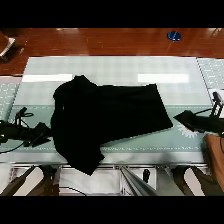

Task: Fold the shirts.

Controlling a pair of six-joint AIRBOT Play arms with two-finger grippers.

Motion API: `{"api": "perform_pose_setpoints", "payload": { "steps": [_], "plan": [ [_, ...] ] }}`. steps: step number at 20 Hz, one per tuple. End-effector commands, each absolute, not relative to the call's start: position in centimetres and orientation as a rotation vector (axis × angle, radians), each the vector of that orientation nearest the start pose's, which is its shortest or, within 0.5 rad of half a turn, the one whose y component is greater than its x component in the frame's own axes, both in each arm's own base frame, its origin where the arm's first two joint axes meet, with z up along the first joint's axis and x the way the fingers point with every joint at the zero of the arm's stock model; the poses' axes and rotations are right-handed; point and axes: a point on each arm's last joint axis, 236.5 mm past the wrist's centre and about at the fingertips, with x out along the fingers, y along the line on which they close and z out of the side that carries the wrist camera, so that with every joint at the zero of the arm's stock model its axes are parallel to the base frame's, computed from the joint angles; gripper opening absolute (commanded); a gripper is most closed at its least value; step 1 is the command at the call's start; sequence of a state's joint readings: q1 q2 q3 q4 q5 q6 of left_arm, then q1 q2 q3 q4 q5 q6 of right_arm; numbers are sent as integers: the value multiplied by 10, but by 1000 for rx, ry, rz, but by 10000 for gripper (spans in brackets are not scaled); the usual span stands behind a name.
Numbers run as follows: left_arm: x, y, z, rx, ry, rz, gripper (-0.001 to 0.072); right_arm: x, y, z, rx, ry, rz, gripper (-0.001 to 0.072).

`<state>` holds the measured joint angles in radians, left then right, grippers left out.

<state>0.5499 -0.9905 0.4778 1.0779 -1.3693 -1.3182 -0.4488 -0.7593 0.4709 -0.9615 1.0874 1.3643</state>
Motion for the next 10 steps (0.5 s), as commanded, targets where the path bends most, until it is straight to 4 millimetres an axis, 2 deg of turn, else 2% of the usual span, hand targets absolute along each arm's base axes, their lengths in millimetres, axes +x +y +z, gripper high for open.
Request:
{"api": "perform_pose_setpoints", "payload": {
  "steps": [1,3,5,7,10],
  "plan": [
    [143,-12,-92,-741,1739,-3,508,236,23,-46,732,1162,22,408],
    [137,-13,-95,-739,1770,-2,508,238,25,-44,739,1155,29,408],
    [138,-28,-96,-810,1776,-42,507,239,26,-43,744,1150,31,408],
    [151,-46,-92,-887,1730,-133,506,239,26,-43,745,1150,31,408],
    [151,-57,-93,-933,1744,-172,506,239,27,-43,751,1147,34,408]
  ]
}}
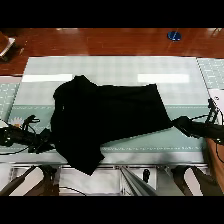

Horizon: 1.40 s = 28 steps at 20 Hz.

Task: Fold the shirts.

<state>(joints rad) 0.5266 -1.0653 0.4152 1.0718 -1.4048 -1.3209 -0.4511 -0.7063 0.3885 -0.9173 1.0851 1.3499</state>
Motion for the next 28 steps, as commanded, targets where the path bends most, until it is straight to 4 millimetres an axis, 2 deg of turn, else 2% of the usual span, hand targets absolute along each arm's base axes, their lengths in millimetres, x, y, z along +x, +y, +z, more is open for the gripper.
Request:
{"api": "perform_pose_setpoints", "payload": {
  "steps": [1,9,10,11,12,15,18,21,28],
  "plan": [
    [150,-59,-94,-928,1760,-182,506,240,29,-41,761,1145,40,408],
    [155,-76,-109,-783,1774,-217,503,248,33,-35,806,1111,52,408],
    [158,-77,-111,-772,1768,-205,443,249,32,-35,805,1105,48,408],
    [160,-77,-113,-760,1759,-200,243,250,31,-34,804,1098,43,408],
    [161,-77,-114,-749,1753,-202,6,252,28,-35,803,1088,29,408],
    [162,-77,-114,-741,1750,-208,15,251,3,-46,781,1089,-102,408],
    [162,-77,-114,-735,1747,-215,15,232,-14,-67,749,1185,-207,408],
    [162,-77,-114,-735,1746,-214,15,231,-8,-81,790,1242,-196,408],
    [167,-79,-113,-755,1729,-213,15,247,13,-107,923,1290,-121,402]
  ]
}}
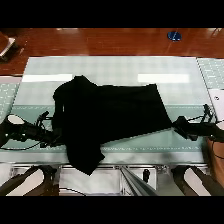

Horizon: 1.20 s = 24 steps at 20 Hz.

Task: Fold the shirts.

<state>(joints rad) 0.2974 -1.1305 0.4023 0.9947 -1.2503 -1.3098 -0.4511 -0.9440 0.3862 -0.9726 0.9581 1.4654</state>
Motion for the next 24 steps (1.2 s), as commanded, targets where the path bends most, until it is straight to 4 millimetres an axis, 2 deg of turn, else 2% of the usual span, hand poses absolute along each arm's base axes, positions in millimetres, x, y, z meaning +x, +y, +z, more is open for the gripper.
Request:
{"api": "perform_pose_setpoints", "payload": {
  "steps": [1,4,5,6,7,8,10,11,12,14,15,17,18,19,21,23,24],
  "plan": [
    [170,-81,-112,-771,1716,-215,15,252,16,-108,947,1283,-105,402],
    [183,-86,-110,-806,1662,-223,15,267,26,-109,1017,1262,-54,394],
    [189,-89,-107,-823,1637,-239,15,269,27,-111,1031,1268,-47,371],
    [195,-93,-104,-843,1610,-253,15,272,28,-112,1036,1277,-32,294],
    [203,-96,-100,-864,1577,-270,15,276,32,-109,1032,1282,12,184],
    [211,-99,-94,-874,1545,-296,15,281,38,-102,1007,1273,92,20],
    [237,-102,-72,-889,1455,-350,15,299,42,-75,983,1233,192,22],
    [259,-103,-51,-897,1375,-380,15,312,40,-55,954,1199,232,22],
    [283,-102,-24,-901,1280,-407,14,326,36,-30,925,1153,261,21],
    [336,-99,58,-876,1019,-484,15,360,23,41,833,1003,300,21],
    [357,-96,110,-838,873,-519,14,376,16,89,775,906,315,21],
    [379,-87,214,-710,616,-556,14,389,12,190,646,712,350,21],
    [379,-87,263,-639,509,-574,14,382,18,240,566,630,383,21],
    [372,-86,313,-555,404,-586,14,369,25,280,487,563,407,21],
    [348,-85,389,-398,251,-563,14,338,38,356,361,395,404,21],
    [320,-76,443,-241,134,-476,14,298,55,421,257,224,396,21],
    [303,-70,465,-172,84,-416,14,281,60,440,215,172,385,21]
  ]
}}
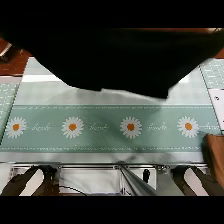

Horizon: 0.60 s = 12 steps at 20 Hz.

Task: Fold the shirts.

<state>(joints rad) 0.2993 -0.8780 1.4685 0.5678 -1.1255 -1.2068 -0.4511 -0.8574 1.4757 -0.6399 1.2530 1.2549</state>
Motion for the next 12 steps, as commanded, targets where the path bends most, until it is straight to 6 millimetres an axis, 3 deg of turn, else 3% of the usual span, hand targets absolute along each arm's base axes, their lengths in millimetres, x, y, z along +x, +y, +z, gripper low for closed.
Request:
{"api": "perform_pose_setpoints", "payload": {
  "steps": [1,4,8,10,12],
  "plan": [
    [285,-64,481,-115,41,-360,14,261,65,455,176,133,360,22],
    [226,-54,512,33,-72,-221,14,211,74,476,101,48,284,22],
    [164,-34,513,141,-104,-48,14,170,72,465,58,66,173,22],
    [152,-32,509,145,-110,-35,14,161,58,451,50,112,92,22],
    [160,-33,494,138,-66,-61,14,160,40,437,44,171,17,22]
  ]
}}
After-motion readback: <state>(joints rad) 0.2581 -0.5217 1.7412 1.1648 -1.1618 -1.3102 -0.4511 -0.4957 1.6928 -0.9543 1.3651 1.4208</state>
